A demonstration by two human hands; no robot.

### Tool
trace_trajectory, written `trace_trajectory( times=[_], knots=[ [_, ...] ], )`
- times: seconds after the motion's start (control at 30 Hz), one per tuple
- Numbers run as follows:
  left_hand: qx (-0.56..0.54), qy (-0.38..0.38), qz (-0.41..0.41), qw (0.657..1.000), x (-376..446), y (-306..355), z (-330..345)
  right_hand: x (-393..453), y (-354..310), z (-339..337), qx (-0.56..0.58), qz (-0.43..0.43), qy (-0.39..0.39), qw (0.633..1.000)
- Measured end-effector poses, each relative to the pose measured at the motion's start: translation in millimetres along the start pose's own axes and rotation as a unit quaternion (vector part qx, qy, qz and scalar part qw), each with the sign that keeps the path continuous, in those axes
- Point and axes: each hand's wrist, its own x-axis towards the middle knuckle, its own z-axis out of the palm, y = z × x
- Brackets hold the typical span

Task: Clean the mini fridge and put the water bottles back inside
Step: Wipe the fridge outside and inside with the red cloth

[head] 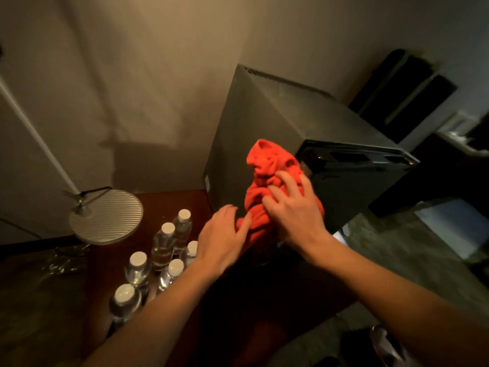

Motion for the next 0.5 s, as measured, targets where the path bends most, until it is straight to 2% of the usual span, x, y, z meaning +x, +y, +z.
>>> trace_trajectory(
  times=[0.1, 0.2, 0.37, 0.5],
  knots=[
    [-0.035, 0.002, 0.015, 0.999, 8.9, 17.8, -19.3, 3.6, 22.6, -25.4, -0.016, 0.030, 0.034, 0.999],
    [-0.038, 0.002, 0.008, 0.999, 7.9, 16.0, -26.4, -0.4, 21.2, -22.3, -0.039, 0.009, 0.043, 0.998],
    [-0.043, -0.029, -0.019, 0.998, -0.9, -7.8, -6.8, -0.7, -5.9, 11.8, -0.072, -0.046, -0.003, 0.996],
    [-0.082, -0.020, -0.040, 0.996, -4.9, -17.9, 20.6, -6.1, -38.6, 50.0, -0.061, -0.114, -0.063, 0.990]
  ],
)
